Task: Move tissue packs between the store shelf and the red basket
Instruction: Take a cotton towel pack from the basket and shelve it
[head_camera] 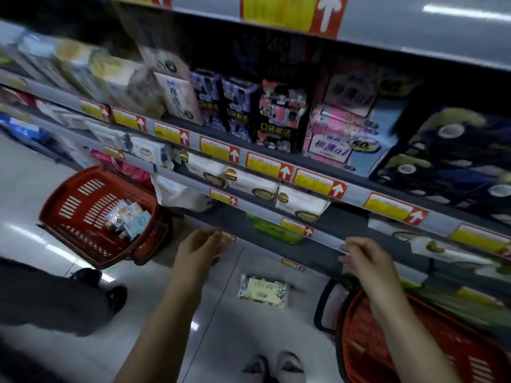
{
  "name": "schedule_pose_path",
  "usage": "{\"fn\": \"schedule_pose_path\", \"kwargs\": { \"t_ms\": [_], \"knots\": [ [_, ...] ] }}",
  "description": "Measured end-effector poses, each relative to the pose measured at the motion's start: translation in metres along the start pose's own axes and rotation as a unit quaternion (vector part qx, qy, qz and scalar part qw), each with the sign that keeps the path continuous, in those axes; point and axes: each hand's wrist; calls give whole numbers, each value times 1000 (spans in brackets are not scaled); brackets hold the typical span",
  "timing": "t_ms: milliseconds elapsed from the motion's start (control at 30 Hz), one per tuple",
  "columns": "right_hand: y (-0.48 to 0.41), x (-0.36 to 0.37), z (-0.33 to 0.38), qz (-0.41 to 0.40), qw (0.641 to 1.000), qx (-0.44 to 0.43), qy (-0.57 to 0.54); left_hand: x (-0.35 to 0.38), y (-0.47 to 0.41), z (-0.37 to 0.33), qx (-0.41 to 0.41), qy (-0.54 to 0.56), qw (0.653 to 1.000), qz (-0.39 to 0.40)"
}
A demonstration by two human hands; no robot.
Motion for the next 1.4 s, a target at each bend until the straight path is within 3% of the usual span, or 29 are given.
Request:
{"fn": "schedule_pose_path", "kwargs": {
  "t_ms": [500,700,933,1167,1400],
  "knots": [
    [-112,152,-189,7,996,51,68,-2,-124,218,-54,-99,994,-15],
    [-137,227,-280,41,986,130,94,-23,-159,327,-118,-136,983,-29],
    [-175,288,-377,-13,978,169,123,-46,-216,429,-161,-154,974,-45],
    [-201,342,-457,-52,955,282,80,-51,-256,511,-226,-156,961,-27],
    [-226,373,-508,-53,947,315,28,-46,-291,557,-264,-116,957,-16]
  ]
}}
Point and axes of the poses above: each hand's wrist, its own y-axis away from the middle knuckle, its own x-axis out of the palm, z = x × y, and after that the axes turned 12 degrees about y, right-handed
